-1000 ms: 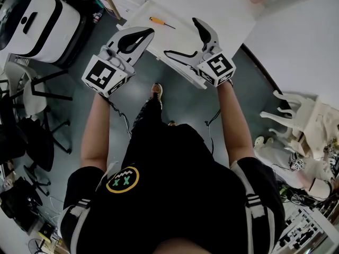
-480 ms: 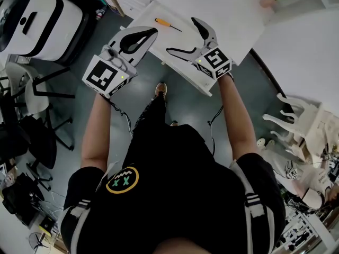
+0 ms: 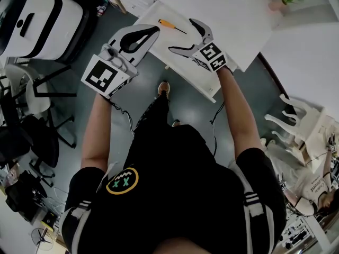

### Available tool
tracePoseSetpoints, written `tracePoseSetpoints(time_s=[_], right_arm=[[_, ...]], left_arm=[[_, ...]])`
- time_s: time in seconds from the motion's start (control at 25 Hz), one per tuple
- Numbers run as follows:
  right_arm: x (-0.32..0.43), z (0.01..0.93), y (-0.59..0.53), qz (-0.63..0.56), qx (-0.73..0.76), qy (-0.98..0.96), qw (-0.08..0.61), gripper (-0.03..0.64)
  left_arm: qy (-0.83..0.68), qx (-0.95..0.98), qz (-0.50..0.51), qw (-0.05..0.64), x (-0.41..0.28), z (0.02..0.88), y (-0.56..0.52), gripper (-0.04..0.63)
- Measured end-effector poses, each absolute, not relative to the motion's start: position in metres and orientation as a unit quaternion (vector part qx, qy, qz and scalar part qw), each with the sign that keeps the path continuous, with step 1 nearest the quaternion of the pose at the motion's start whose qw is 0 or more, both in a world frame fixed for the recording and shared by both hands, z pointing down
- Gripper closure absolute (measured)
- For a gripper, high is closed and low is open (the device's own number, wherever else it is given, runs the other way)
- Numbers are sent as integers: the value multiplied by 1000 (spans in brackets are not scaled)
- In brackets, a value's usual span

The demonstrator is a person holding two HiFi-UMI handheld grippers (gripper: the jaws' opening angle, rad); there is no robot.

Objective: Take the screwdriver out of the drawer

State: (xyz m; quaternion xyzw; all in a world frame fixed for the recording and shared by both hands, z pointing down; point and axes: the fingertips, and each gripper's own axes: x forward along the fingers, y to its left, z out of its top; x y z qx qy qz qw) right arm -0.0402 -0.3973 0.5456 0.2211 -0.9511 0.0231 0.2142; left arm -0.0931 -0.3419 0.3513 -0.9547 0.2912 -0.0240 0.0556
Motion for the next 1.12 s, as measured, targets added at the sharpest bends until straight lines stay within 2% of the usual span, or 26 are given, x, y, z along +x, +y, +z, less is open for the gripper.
tracePoseSetpoints(time_s=[0.68, 1.12], right_arm=[[-67, 676, -454, 80, 135, -932, 326, 38], [-82, 751, -471, 105, 111, -900, 408, 43]], left_arm=[[288, -957, -22, 33, -74, 359, -389, 576], [295, -955, -20, 9, -92, 373, -394, 575]])
